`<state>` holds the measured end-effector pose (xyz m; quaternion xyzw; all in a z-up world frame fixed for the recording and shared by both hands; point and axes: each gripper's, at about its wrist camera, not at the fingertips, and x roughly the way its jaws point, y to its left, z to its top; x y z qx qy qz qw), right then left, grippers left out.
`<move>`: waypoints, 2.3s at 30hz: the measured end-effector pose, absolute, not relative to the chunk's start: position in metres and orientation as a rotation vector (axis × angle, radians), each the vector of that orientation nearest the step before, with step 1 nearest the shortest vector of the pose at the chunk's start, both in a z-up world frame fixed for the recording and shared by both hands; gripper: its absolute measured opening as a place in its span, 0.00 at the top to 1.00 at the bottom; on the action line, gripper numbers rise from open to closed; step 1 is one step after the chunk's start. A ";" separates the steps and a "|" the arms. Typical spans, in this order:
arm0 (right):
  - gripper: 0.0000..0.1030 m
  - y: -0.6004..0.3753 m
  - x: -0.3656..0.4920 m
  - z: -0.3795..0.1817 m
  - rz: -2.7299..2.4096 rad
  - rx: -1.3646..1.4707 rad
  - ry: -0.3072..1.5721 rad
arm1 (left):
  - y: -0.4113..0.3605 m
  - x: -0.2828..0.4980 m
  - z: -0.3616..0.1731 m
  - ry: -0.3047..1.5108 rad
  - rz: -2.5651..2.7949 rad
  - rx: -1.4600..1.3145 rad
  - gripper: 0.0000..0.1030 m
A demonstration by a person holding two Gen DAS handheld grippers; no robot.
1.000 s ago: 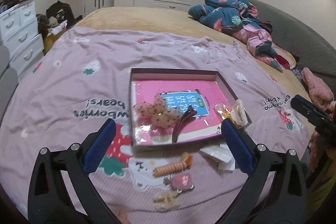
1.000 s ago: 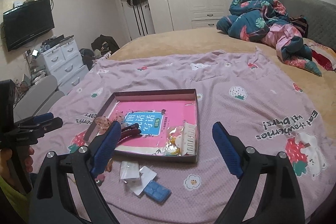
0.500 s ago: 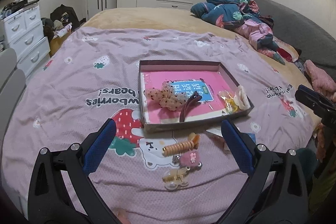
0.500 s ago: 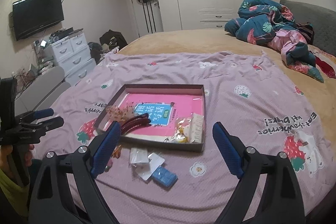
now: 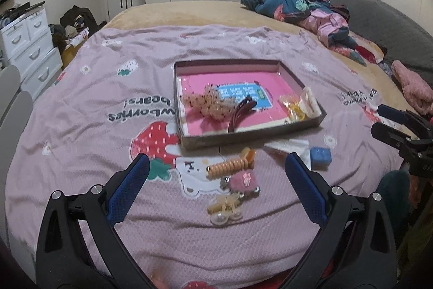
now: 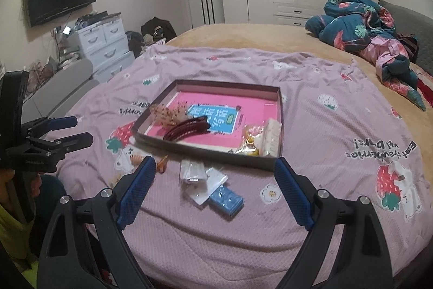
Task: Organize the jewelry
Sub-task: 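Withdraw both open tools from the tray back over the bed, then grasp the pearl flower clip with left tool while right tool grasps a clear packet, then lift the pearl flower clip with the left tool while the right tool lifts the packet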
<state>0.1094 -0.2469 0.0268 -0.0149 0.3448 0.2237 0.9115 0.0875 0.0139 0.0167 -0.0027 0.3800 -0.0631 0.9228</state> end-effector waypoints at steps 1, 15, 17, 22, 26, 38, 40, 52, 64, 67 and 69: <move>0.14 -0.246 0.109 0.025 0.463 -0.035 0.716 | 0.014 0.086 0.014 0.788 -0.128 -0.003 0.09; 0.14 -0.223 0.124 -0.017 0.503 -0.100 0.830 | 0.011 0.083 -0.033 0.905 -0.153 0.021 0.09; 0.14 -0.220 0.126 -0.023 0.512 -0.103 0.843 | 0.011 0.084 -0.042 0.925 -0.152 0.030 0.09; 0.14 -0.212 0.133 -0.036 0.518 -0.130 0.873 | 0.013 0.089 -0.061 0.970 -0.159 0.018 0.21; 0.14 -0.205 0.139 -0.044 0.524 -0.155 0.887 | 0.013 0.092 -0.070 0.984 -0.170 0.005 0.30; 0.19 -0.177 0.174 -0.073 0.560 -0.170 0.965 | 0.013 0.103 -0.086 0.990 -0.207 -0.073 0.61; 0.27 -0.174 0.180 -0.079 0.558 -0.164 0.988 | 0.012 0.102 -0.085 0.988 -0.208 -0.069 0.61; 0.61 -0.157 0.187 -0.078 0.585 -0.186 0.954 | 0.021 0.099 -0.083 0.984 -0.204 -0.098 0.61; 0.62 -0.185 0.161 -0.053 0.606 -0.069 0.908 | 0.035 0.096 -0.070 0.954 -0.170 -0.131 0.61; 0.62 -0.191 0.151 -0.043 0.620 -0.043 0.894 | 0.037 0.094 -0.066 0.945 -0.165 -0.132 0.61; 0.62 -0.195 0.145 -0.036 0.632 -0.030 0.887 | 0.038 0.092 -0.061 0.933 -0.162 -0.133 0.61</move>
